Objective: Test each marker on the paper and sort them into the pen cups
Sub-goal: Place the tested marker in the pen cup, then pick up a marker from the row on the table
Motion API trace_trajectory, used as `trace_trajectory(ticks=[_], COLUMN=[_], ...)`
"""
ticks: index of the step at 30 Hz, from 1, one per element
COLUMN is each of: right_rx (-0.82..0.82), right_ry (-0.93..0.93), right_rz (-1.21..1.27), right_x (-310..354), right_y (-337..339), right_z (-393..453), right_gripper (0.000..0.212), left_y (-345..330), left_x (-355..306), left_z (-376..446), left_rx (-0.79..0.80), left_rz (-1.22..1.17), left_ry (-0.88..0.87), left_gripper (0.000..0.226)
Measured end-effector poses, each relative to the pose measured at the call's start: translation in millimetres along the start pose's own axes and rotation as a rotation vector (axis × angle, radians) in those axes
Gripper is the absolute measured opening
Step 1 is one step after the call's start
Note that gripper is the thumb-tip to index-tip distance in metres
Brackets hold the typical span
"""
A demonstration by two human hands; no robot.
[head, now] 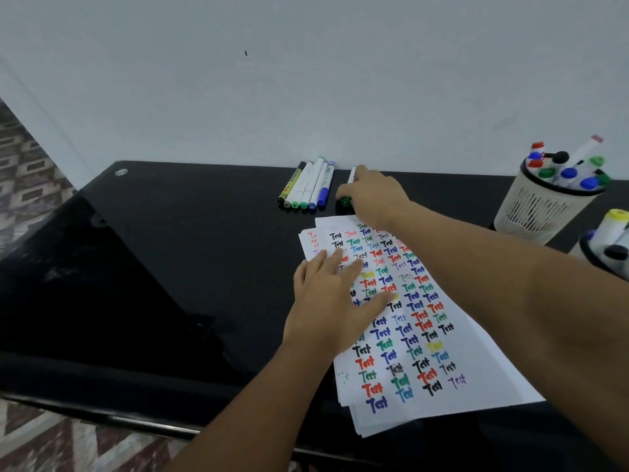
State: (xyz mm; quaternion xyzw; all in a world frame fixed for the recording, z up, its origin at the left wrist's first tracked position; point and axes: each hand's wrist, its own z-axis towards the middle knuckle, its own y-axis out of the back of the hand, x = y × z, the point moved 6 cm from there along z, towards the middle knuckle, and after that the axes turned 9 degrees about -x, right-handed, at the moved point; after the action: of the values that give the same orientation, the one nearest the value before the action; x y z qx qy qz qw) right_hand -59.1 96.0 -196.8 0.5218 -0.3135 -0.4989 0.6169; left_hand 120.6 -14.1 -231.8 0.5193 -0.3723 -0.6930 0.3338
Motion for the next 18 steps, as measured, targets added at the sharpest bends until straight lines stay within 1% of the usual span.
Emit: trace_trajectory(ticks=[2,5,7,11,14,16,18], right_rx=[-0.056,-0.202,-0.274,-0.329,-0.304,-0.212,-0.092], right_ry=[0.048,0.137,0.154,0.104,0.03,-0.04,-0.084], right_rz=[-0.04,-0.112,-0.101,0.067,0.197,0.316,0.401], right_x=[0,-1,-1,4,2,-2,-2], right_y=[5,17,26,54,64,61,55], right_z=[0,-5,-13,-40,-71,-93,-116], right_gripper=[0.038,0.028,0.032,0.035,0.039,0.04,0.035], left_y=[0,1,0,0,1,3,3], left_x=[0,0,-1,0,0,0,1], left_z=[1,1,1,2,1,2,3], left_rx=[-0.011,-0.017,-0.014,-0.03,-0.055,-0.09,-0.127], left_rz=[0.008,0.018,0.02,0.009,-0.004,-0.025,-0.039], left_ry=[-0.007,-0.01,-0.012,-0.011,-0.018,-0.028,-0.043], left_gripper=[0.082,0.082,0.083,0.081,0.078,0.075,0.072])
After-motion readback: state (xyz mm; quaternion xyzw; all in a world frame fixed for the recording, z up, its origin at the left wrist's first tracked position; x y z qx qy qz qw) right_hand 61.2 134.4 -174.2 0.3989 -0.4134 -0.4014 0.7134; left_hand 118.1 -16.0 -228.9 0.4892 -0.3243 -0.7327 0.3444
